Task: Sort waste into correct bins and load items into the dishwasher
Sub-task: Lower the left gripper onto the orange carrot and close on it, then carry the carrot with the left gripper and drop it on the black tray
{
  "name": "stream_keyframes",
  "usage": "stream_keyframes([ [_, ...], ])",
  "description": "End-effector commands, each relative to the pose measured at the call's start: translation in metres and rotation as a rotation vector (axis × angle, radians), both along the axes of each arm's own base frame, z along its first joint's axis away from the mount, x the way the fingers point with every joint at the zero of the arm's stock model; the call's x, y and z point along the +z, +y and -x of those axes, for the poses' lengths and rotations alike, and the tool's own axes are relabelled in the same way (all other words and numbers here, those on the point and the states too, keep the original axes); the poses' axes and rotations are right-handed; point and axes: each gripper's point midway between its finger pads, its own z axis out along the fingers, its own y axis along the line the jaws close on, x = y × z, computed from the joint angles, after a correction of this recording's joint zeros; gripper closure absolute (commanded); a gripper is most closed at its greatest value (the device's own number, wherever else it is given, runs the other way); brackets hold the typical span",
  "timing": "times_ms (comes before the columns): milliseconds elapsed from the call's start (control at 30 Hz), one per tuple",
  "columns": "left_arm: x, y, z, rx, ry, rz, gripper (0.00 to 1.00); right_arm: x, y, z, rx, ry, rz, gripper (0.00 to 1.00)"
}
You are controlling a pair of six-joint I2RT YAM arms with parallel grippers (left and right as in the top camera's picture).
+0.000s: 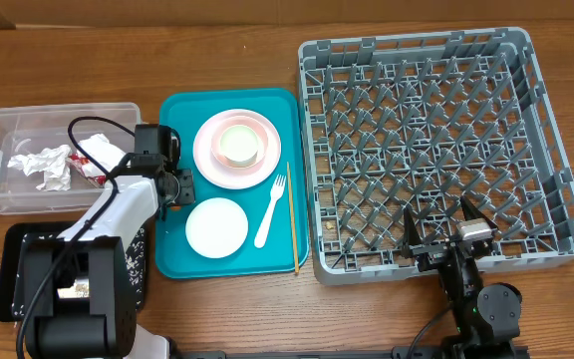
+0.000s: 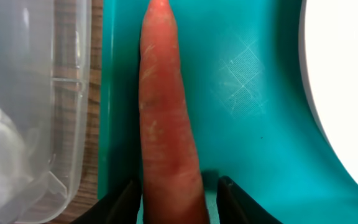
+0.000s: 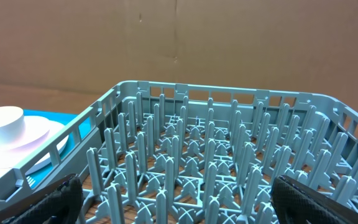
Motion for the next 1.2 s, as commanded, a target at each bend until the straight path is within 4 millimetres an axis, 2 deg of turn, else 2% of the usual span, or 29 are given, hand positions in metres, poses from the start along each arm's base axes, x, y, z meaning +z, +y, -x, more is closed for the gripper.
stream_keyframes([
  [0,-0.006,-0.005,0.003,-0.029,0.016,0.013,0.59,-0.002,-0.002,0.000,-0.009,-0.004,0.000,0.00],
  [167,-0.006,-0.005,0.004,-0.029,0.019,0.013,0.68,-0.002,-0.002,0.000,-0.009,-0.004,0.000,0.00],
  [233,-0.006,-0.005,0.004,-0.029,0.019,0.013,0.76,-0.002,-0.002,0.000,-0.009,-0.004,0.000,0.00],
  [433,-0.006,-0.005,0.004,-0.029,0.019,0.013,0.79,-0.002,-0.002,0.000,-0.009,-0.004,0.000,0.00],
  [467,-0.006,-0.005,0.004,-0.029,0.019,0.013,0.84,-0.002,-0.002,0.000,-0.009,-0.004,0.000,0.00],
  [633,-0.006,-0.005,0.004,-0.018,0.018,0.017,0.96,-0.002,-0.002,0.000,-0.009,-0.004,0.000,0.00],
  [900,0.001,-0.006,0.003,-0.017,0.002,0.018,0.96,-0.002,-0.002,0.000,-0.009,-0.004,0.000,0.00],
  [1067,0.017,-0.007,0.003,0.000,-0.032,0.032,0.96,-0.002,-0.002,0.000,-0.009,-0.004,0.000,0.00],
  [1167,0.028,-0.015,0.002,-0.017,-0.059,0.074,0.96,-0.002,-0.002,0.000,-0.009,-0.004,0.000,0.00],
])
